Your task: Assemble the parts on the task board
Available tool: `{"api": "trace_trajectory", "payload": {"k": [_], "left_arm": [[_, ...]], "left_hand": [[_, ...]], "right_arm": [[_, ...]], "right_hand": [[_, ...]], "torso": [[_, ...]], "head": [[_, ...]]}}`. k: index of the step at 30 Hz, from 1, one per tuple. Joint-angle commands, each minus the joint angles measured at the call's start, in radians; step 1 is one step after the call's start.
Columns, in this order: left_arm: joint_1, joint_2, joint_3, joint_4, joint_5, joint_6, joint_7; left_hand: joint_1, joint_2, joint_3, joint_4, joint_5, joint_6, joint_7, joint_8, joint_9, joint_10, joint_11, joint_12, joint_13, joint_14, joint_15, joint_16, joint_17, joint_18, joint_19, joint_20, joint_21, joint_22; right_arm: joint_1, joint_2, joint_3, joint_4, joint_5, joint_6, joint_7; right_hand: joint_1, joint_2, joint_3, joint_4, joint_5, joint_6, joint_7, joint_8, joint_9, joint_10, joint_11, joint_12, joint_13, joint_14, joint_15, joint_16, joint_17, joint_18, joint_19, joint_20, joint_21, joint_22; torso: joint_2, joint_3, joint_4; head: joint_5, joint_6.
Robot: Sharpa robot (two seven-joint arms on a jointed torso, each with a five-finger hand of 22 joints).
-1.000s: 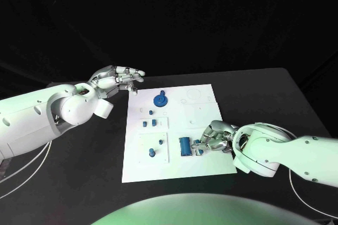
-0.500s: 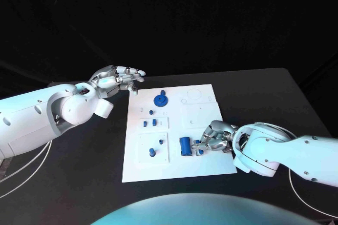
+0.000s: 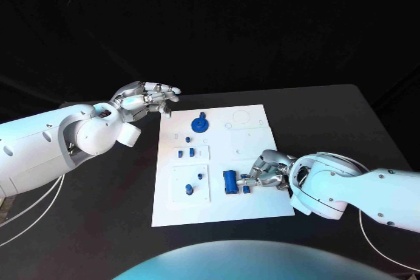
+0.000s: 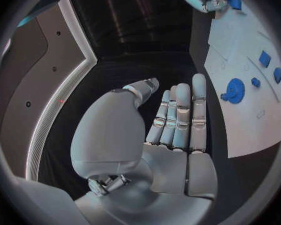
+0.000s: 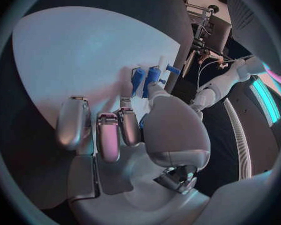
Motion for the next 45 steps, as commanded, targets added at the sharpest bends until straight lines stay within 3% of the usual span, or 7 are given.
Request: {"api": "trace_trajectory", "payload": {"k": [1, 6, 18, 32, 45], "left_arm": [[0.000, 0.001, 0.001, 0.003, 0.005, 0.011, 0.006], [0.000, -0.001, 0.001, 0.002, 0.004, 0.010, 0.005], [0.000, -0.001, 0.000, -0.002, 0.004, 0.009, 0.005], [0.000, -0.001, 0.000, -0.002, 0.003, 0.009, 0.003], [0.000, -0.005, 0.000, 0.001, 0.003, 0.009, 0.004]], "left_hand": [[-0.004, 0.006, -0.001, 0.006, -0.004, -0.004, -0.002, -0.004, 0.001, -0.007, 0.001, 0.005, -0.001, -0.003, 0.001, -0.005, -0.001, 0.014, 0.001, 0.002, -0.004, -0.001], [-0.004, 0.006, -0.001, 0.006, -0.004, -0.004, -0.002, -0.004, 0.001, -0.007, 0.001, 0.005, -0.001, -0.003, 0.001, -0.005, -0.001, 0.014, 0.001, 0.002, -0.004, -0.001], [-0.003, 0.008, 0.000, 0.008, -0.004, -0.005, -0.001, -0.005, 0.004, -0.008, 0.001, 0.007, -0.003, -0.003, 0.001, -0.006, -0.001, 0.014, 0.002, 0.002, -0.005, -0.003], [-0.003, 0.008, 0.000, 0.008, -0.004, -0.005, -0.001, -0.005, 0.004, -0.008, 0.001, 0.007, -0.003, -0.003, 0.001, -0.006, -0.001, 0.014, 0.002, 0.002, -0.005, -0.003], [-0.003, 0.008, 0.000, 0.008, -0.004, -0.005, -0.001, -0.005, 0.004, -0.008, 0.001, 0.007, -0.003, -0.003, 0.001, -0.006, -0.001, 0.014, 0.002, 0.002, -0.005, -0.003]], "right_arm": [[-0.003, -0.006, -0.001, 0.004, -0.013, 0.017, 0.009], [-0.003, -0.033, -0.001, 0.016, -0.007, 0.027, 0.030], [-0.003, -0.090, -0.002, 0.048, 0.034, 0.043, 0.082], [-0.004, -0.091, -0.002, 0.049, 0.039, 0.069, 0.080], [-0.008, -0.068, -0.002, 0.027, 0.019, 0.074, 0.073]], "right_hand": [[-0.001, 0.006, -0.010, -0.001, 0.000, -0.010, 0.000, 0.007, 0.002, 0.052, -0.009, -0.003, 0.145, 0.088, -0.008, -0.001, 0.166, -0.002, 0.001, -0.009, -0.004, 0.153], [0.041, 0.015, -0.025, -0.004, 0.000, -0.015, 0.000, 0.010, 0.003, 0.052, -0.009, -0.001, 0.146, 0.088, -0.008, -0.001, 0.166, -0.002, 0.002, -0.009, -0.005, 0.154], [0.065, 0.004, -0.052, -0.004, 0.000, -0.017, 0.001, 0.011, 0.004, 0.052, -0.008, -0.002, 0.146, 0.088, -0.008, -0.001, 0.166, -0.002, 0.002, -0.009, -0.007, 0.155], [0.064, 0.006, -0.057, -0.002, 0.000, -0.017, 0.001, 0.012, 0.004, 0.052, -0.008, -0.002, 0.146, 0.088, -0.008, -0.001, 0.168, -0.002, 0.003, -0.009, -0.004, 0.156], [0.096, 0.019, -0.067, -0.005, 0.001, -0.018, 0.001, 0.013, 0.004, 0.052, -0.009, -0.001, 0.147, 0.088, -0.008, -0.001, 0.168, -0.002, 0.003, -0.009, -0.004, 0.157]], "torso": [[-0.001, -0.0002, 0.0003], [0.000, 0.0000, -0.0009], [-0.001, 0.0001, -0.0014], [0.001, -0.0017, 0.0009], [0.000, -0.0007, 0.0009]], "head": [[0.000, 0.000], [0.001, 0.001], [0.001, 0.003], [0.000, 0.003], [0.005, -0.003]]}}
